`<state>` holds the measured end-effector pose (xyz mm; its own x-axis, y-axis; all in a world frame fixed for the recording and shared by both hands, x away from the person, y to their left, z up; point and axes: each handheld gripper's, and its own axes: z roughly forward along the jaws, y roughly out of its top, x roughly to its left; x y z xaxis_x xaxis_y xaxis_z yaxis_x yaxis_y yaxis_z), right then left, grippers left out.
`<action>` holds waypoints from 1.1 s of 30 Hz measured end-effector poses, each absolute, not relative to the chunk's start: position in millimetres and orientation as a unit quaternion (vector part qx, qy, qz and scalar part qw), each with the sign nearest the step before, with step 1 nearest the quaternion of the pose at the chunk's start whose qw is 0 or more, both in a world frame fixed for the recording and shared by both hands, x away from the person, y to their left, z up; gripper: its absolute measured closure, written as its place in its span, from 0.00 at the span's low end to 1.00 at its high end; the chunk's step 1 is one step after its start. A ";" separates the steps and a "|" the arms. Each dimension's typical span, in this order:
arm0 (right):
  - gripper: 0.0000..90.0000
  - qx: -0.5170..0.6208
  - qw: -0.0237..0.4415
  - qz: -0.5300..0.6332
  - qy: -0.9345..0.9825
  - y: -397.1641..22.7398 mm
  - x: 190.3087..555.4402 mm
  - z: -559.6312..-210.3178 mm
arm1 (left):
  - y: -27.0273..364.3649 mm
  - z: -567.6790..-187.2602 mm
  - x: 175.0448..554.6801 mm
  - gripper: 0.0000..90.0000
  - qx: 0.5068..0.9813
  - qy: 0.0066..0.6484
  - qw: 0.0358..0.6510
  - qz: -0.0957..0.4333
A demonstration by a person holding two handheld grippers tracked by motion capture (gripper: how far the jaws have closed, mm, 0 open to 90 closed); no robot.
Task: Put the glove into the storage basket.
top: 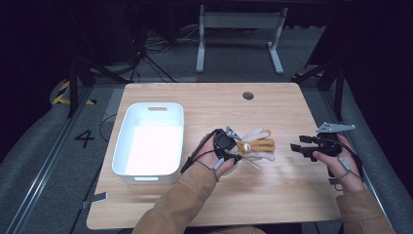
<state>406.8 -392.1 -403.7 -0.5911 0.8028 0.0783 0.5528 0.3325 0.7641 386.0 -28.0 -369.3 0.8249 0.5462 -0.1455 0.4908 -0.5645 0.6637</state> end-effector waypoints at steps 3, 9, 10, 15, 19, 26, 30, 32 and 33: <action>0.45 0.426 0.153 0.391 0.801 -391.9 407.7 -404.6 | -24.4 -361.1 387.0 0.80 0.887 0.300 0.349 0.039; 0.52 0.405 0.129 0.382 0.820 -382.1 417.7 -411.3 | -12.1 -340.9 386.9 0.79 0.888 0.321 0.325 0.050; 0.52 0.405 0.129 0.382 0.820 -382.1 417.7 -411.3 | -9.7 -337.4 386.6 0.79 0.887 0.326 0.323 0.050; 0.55 0.401 0.131 0.367 0.829 -373.6 425.2 -413.1 | 2.9 -319.6 383.9 0.80 0.881 0.362 0.301 0.048; 0.55 0.398 0.124 0.362 0.834 -366.5 432.7 -411.4 | 10.7 -308.1 382.4 0.80 0.874 0.384 0.294 0.047; 0.55 0.389 0.118 0.359 0.840 -356.2 440.1 -412.0 | 23.4 -291.9 381.6 0.80 0.861 0.423 0.279 0.047; 0.55 0.387 0.114 0.359 0.842 -352.5 442.6 -411.9 | 30.1 -285.8 380.9 0.80 0.855 0.441 0.269 0.048; 0.55 0.387 0.112 0.360 0.842 -350.9 443.6 -411.9 | 34.3 -282.8 381.7 0.80 0.852 0.452 0.262 0.042; 0.55 0.384 0.112 0.360 0.843 -350.0 444.5 -411.9 | 38.9 -279.7 382.5 0.80 0.847 0.463 0.257 0.039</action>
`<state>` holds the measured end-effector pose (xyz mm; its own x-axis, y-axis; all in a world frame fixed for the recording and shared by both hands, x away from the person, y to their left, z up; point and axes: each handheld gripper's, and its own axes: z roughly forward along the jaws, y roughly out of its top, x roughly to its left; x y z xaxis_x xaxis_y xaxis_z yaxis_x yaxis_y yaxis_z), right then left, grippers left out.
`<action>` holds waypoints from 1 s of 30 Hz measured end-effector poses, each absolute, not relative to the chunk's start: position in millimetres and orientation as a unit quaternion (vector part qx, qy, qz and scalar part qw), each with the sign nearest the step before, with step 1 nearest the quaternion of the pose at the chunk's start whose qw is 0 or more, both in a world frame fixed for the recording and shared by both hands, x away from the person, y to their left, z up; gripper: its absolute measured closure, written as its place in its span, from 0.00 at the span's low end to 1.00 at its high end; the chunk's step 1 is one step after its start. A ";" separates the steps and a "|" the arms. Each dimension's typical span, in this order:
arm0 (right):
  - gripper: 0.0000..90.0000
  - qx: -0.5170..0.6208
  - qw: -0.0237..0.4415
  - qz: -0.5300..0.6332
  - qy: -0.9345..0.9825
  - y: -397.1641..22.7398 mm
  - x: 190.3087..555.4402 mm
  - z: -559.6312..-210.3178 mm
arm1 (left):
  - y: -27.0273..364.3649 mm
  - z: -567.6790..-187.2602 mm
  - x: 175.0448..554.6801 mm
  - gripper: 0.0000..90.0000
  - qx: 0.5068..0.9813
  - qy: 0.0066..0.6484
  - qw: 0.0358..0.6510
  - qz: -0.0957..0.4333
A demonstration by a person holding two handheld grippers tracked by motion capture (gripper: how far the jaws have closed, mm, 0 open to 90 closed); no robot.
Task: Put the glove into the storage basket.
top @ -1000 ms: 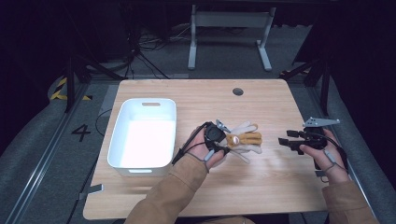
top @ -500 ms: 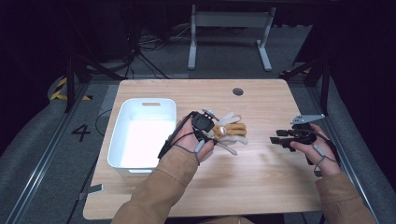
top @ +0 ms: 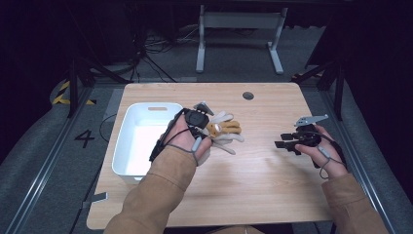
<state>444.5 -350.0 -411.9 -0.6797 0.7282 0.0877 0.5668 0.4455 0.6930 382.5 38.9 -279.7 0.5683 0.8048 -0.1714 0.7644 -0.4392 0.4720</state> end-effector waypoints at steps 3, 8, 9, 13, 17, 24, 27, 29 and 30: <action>0.55 0.384 0.110 0.360 0.843 -349.1 445.0 -412.1 | 44.3 -276.5 383.5 0.80 0.843 0.474 0.250 0.038; 0.52 0.387 0.114 0.359 0.842 -348.4 445.7 -413.0 | 59.7 -268.2 386.6 0.80 0.831 0.505 0.231 0.043; 0.52 0.386 0.115 0.359 0.842 -348.3 445.7 -413.4 | 62.0 -267.1 387.3 0.80 0.827 0.512 0.227 0.040; 0.52 0.387 0.113 0.359 0.842 -348.9 444.9 -414.2 | 68.4 -264.4 389.8 0.79 0.821 0.524 0.224 0.040; 0.51 0.390 0.114 0.360 0.840 -351.0 443.9 -414.2 | 72.5 -263.0 392.8 0.79 0.816 0.532 0.221 0.047; 0.50 0.398 0.115 0.357 0.837 -355.3 439.8 -416.1 | 84.1 -257.5 400.2 0.79 0.799 0.553 0.229 0.047; 0.50 0.400 0.117 0.355 0.837 -357.2 438.3 -415.9 | 89.3 -257.5 403.2 0.79 0.794 0.562 0.228 0.046; 0.50 0.402 0.117 0.356 0.836 -357.9 437.8 -415.9 | 93.1 -258.0 405.4 0.79 0.790 0.569 0.222 0.049; 0.50 0.402 0.117 0.357 0.835 -359.4 437.1 -415.6 | 94.5 -258.1 406.1 0.79 0.788 0.572 0.221 0.051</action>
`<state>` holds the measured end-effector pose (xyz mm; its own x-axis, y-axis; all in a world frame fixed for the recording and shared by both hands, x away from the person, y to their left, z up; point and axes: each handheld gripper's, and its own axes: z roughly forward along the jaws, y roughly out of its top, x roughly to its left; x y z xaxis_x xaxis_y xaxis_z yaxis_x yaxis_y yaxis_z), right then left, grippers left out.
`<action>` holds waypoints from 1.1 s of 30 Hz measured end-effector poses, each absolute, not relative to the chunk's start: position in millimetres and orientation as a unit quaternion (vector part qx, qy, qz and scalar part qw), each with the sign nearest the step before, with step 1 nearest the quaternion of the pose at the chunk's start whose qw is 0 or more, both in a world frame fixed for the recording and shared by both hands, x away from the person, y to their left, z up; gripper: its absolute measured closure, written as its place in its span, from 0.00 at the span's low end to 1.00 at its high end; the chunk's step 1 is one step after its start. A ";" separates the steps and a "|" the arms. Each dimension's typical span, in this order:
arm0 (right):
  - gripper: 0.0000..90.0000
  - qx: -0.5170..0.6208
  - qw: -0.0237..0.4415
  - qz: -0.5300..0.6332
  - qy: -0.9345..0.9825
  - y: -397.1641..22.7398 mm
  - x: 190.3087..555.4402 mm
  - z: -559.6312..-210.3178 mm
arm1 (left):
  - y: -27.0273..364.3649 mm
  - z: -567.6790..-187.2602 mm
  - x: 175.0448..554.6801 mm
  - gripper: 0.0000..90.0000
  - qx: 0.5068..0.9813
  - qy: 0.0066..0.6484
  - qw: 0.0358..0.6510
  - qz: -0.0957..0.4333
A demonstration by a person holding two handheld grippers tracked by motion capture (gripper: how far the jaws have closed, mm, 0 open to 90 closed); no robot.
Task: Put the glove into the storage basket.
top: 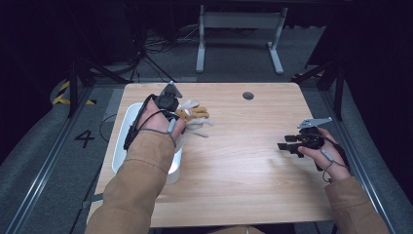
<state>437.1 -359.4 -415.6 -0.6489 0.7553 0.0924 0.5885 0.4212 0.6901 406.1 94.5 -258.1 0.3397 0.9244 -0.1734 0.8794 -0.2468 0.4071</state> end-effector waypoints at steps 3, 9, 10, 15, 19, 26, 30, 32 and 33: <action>0.50 0.403 0.116 0.359 0.834 -360.1 436.5 -415.6 | 101.3 -257.3 409.4 0.79 0.776 0.588 0.221 0.054; 0.50 0.403 0.116 0.361 0.833 -360.5 434.8 -414.2 | 118.3 -260.2 418.9 0.79 0.752 0.618 0.220 0.056; 0.50 0.403 0.116 0.362 0.833 -360.8 434.8 -414.1 | 120.3 -261.5 420.7 0.79 0.748 0.624 0.217 0.055; 0.50 0.403 0.117 0.358 0.834 -360.9 434.9 -414.7 | 130.2 -265.8 427.4 0.79 0.729 0.649 0.211 0.048; 0.50 0.404 0.117 0.358 0.834 -360.4 435.0 -415.7 | 135.9 -266.0 428.3 0.79 0.719 0.660 0.211 0.045; 0.49 0.404 0.117 0.357 0.834 -360.2 434.5 -416.1 | 149.1 -271.3 433.0 0.79 0.704 0.681 0.201 0.034; 0.49 0.404 0.116 0.356 0.835 -360.0 433.8 -416.7 | 157.9 -275.2 438.7 0.79 0.686 0.701 0.191 0.033; 0.49 0.405 0.115 0.356 0.834 -360.0 433.4 -416.4 | 159.6 -276.1 439.7 0.79 0.682 0.706 0.187 0.031; 0.49 0.405 0.116 0.357 0.834 -360.2 433.3 -416.3 | 162.2 -278.6 441.4 0.79 0.677 0.712 0.184 0.028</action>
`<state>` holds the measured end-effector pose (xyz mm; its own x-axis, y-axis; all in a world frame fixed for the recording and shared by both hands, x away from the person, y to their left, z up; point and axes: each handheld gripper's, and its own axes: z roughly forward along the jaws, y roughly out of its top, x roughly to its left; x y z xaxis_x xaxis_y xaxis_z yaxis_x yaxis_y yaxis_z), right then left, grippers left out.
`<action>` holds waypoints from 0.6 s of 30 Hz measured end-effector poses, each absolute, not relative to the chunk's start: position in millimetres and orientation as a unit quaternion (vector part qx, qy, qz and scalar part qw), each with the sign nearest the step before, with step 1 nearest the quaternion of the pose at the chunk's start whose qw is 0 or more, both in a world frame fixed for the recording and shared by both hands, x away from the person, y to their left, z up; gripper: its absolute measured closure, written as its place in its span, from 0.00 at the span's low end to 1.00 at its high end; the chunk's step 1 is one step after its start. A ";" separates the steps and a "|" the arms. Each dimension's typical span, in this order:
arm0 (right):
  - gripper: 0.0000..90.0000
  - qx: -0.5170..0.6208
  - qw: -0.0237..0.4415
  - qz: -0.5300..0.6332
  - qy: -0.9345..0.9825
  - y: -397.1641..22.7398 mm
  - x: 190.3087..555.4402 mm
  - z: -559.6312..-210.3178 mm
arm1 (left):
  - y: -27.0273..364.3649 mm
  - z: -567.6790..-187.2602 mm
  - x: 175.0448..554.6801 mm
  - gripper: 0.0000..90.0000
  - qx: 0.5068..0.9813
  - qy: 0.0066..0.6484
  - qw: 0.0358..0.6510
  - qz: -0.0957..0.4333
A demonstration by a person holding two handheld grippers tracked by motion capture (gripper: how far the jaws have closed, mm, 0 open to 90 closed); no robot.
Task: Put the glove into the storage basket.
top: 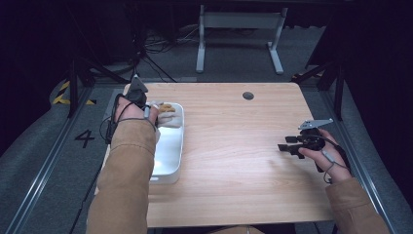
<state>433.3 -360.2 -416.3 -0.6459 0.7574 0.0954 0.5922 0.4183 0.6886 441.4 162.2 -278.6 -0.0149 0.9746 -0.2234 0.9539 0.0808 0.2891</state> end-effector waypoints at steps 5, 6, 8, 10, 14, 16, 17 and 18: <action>0.49 0.404 0.116 0.358 0.834 -361.0 432.8 -416.3 | 164.9 -282.2 443.7 0.79 0.669 0.721 0.178 0.024; 0.49 0.403 0.116 0.359 0.834 -361.3 433.0 -416.2 | 165.0 -282.7 444.1 0.79 0.665 0.724 0.179 0.026; 0.49 0.404 0.114 0.360 0.833 -362.1 433.1 -416.0 | 166.3 -283.6 445.7 0.79 0.663 0.726 0.180 0.025; 0.49 0.406 0.115 0.360 0.832 -362.8 433.1 -416.1 | 166.8 -286.4 447.9 0.79 0.664 0.727 0.174 0.027; 0.49 0.407 0.115 0.359 0.832 -363.4 433.1 -416.4 | 167.7 -291.5 451.5 0.78 0.656 0.734 0.175 0.026; 0.49 0.406 0.115 0.361 0.832 -363.6 433.1 -416.2 | 168.8 -293.8 452.2 0.78 0.652 0.737 0.176 0.028; 0.49 0.407 0.116 0.361 0.831 -363.5 433.1 -416.3 | 169.4 -295.6 452.5 0.78 0.651 0.738 0.175 0.027; 0.49 0.406 0.115 0.360 0.832 -363.8 433.2 -416.4 | 170.0 -297.1 452.5 0.78 0.650 0.739 0.174 0.026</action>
<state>433.2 -363.8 -416.4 -0.6436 0.7585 0.1020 0.5932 0.4102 0.6927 452.5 170.0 -297.1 -0.0946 0.9701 -0.2236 0.9523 0.1536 0.2636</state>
